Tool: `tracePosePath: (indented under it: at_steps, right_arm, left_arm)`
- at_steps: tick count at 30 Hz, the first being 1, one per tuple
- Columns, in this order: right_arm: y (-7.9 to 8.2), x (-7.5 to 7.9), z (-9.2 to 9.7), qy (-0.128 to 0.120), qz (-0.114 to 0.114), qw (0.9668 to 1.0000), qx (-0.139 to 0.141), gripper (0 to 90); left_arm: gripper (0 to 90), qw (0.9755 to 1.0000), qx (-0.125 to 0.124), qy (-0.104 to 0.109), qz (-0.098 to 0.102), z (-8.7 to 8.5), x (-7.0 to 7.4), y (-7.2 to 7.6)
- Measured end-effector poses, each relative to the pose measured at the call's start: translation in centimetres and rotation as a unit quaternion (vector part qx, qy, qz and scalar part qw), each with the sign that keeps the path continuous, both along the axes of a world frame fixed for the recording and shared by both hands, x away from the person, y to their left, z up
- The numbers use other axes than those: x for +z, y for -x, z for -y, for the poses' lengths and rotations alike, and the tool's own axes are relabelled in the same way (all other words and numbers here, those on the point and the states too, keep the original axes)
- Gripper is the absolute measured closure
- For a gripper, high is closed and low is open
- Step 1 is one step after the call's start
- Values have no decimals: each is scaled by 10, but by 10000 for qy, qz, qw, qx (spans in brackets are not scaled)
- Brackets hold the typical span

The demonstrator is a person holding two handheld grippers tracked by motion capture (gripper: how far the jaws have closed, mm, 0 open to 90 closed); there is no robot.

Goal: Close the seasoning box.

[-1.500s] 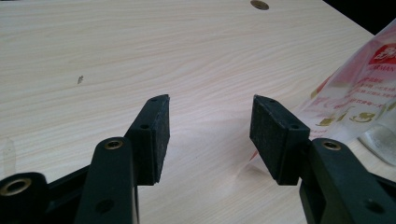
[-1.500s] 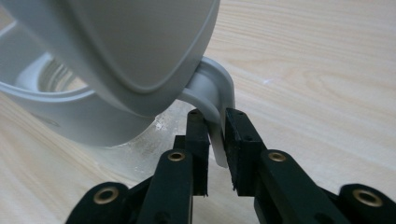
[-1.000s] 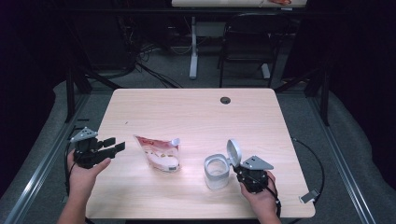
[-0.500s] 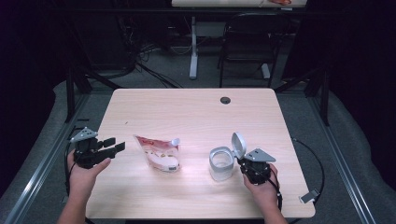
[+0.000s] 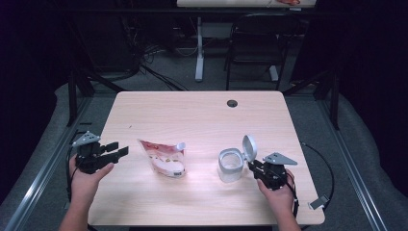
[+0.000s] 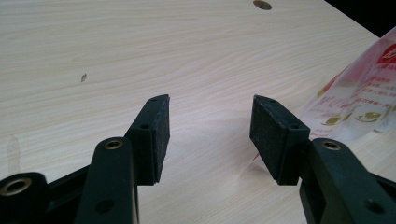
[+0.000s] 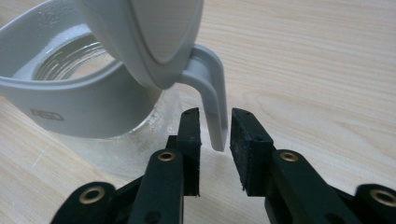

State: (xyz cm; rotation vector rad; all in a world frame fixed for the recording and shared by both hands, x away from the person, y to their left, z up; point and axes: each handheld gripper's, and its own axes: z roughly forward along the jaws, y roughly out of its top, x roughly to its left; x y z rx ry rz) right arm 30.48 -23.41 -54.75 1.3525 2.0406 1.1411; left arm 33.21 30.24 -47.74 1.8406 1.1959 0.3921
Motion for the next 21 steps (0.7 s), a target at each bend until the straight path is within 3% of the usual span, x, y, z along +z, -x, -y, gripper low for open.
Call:
tracePosePath:
  at_steps: [4, 10, 17, 21]
  right_arm:
    - [-1, 0, 3, -193, -127, 9997, 29, 808]
    - [-7, -1, -2, -71, -104, 9999, 25, 819]
    - [-21, -4, 3, -416, -257, 9988, -6, 831]
    - [-32, -4, 3, -480, -263, 9985, -19, 835]
  left_arm:
    - [478, 10000, -10, -1, 6, 0, 0, 0]
    - [478, 10000, -10, 1, -17, 1, -1, -1]
    - [478, 10000, -17, -27, -66, 3, -3, -2]
    - [478, 9999, -14, -44, -92, 4, -6, -3]
